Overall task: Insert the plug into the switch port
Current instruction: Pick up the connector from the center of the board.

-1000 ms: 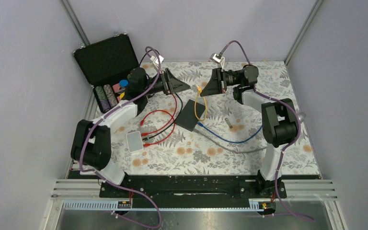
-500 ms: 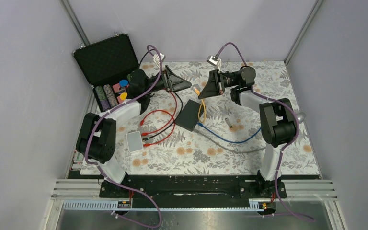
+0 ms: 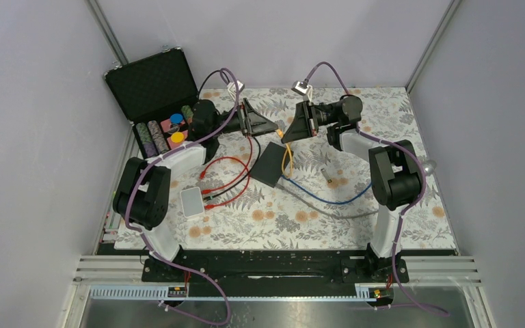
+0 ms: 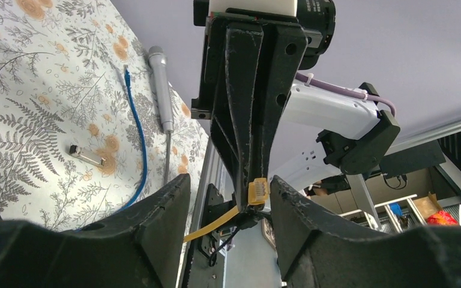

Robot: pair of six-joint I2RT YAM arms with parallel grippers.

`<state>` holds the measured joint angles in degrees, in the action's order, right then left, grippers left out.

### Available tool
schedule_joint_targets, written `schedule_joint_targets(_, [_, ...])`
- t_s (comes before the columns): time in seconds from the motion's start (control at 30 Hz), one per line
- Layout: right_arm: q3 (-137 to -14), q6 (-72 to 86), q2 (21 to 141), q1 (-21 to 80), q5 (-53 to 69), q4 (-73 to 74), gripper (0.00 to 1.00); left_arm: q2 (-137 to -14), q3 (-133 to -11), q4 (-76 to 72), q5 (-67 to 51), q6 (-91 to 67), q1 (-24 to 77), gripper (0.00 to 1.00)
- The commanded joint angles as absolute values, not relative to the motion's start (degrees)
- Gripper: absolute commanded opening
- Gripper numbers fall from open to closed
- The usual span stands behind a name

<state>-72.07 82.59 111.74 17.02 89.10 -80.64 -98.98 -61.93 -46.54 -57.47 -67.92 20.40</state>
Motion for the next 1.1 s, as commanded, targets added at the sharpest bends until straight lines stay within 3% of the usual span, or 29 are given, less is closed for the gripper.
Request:
schedule_joint_targets(0.0, [-73.65,83.46,112.12,18.01,92.82,-84.9,0.0,-98.32,-66.02,-44.25,-59.35,-64.26,21.15,0.49])
schedule_joint_targets(0.07, [-73.82,83.71,112.45,18.01,92.83,-84.89,0.0,-97.84,-66.34,-42.05,-59.33,-62.3,21.43,0.41])
schedule_joint_targets(0.17, [-73.92,84.01,112.63,18.03,92.85,-84.9,0.0,-97.14,-65.92,-41.56,-59.28,-62.05,21.45,0.1])
schedule_joint_targets(0.23, [-74.11,83.95,112.67,17.97,92.81,-84.9,0.0,-96.65,-65.79,-41.42,-59.27,-62.39,21.4,0.0])
schedule_joint_targets(0.4, [-75.09,82.65,111.54,17.46,92.86,-84.72,0.07,-93.43,-64.08,-38.59,-57.45,-62.41,21.36,0.0])
schedule_joint_targets(0.6, [-77.14,82.67,108.38,15.36,92.9,-84.46,0.09,-84.72,-64.6,-7.67,-43.84,-42.49,21.2,0.0])
schedule_joint_targets(0.7, [-79.71,83.93,107.74,14.53,92.86,-84.37,0.13,-81.28,-63.61,-2.99,-39.57,-39.41,21.14,0.0])
schedule_joint_targets(0.73, [-81.28,85.21,108.26,14.43,92.89,-84.33,0.18,-80.27,-62.84,-4.12,-39.61,-40.39,21.02,0.0])
schedule_joint_targets(0.77, [-83.02,85.85,108.89,14.37,92.94,-83.9,0.41,-79.5,-61.86,-5.4,-39.9,-41.47,21.0,0.0])
schedule_joint_targets(0.8, [-84.59,85.89,109.38,14.38,92.88,-83.73,0.91,-78.73,-61.15,-6.56,-40.24,-42.87,20.96,0.0])
schedule_joint_targets(0.83, [-85.97,86.01,109.75,14.41,92.9,-83.82,0.98,-78.22,-60.41,-7.92,-40.81,-44.25,20.92,0.0])
schedule_joint_targets(0.97, [-86.73,85.44,109.12,14.42,92.88,-83.81,0.99,-78.5,-58.86,-15.34,-43.42,-51.16,20.44,0.0])
schedule_joint_targets(1.07, [-85.79,84.37,108.17,14.41,92.84,-83.62,0.99,-79.23,-61.06,-7.36,-40.57,-46.95,20.41,0.0])
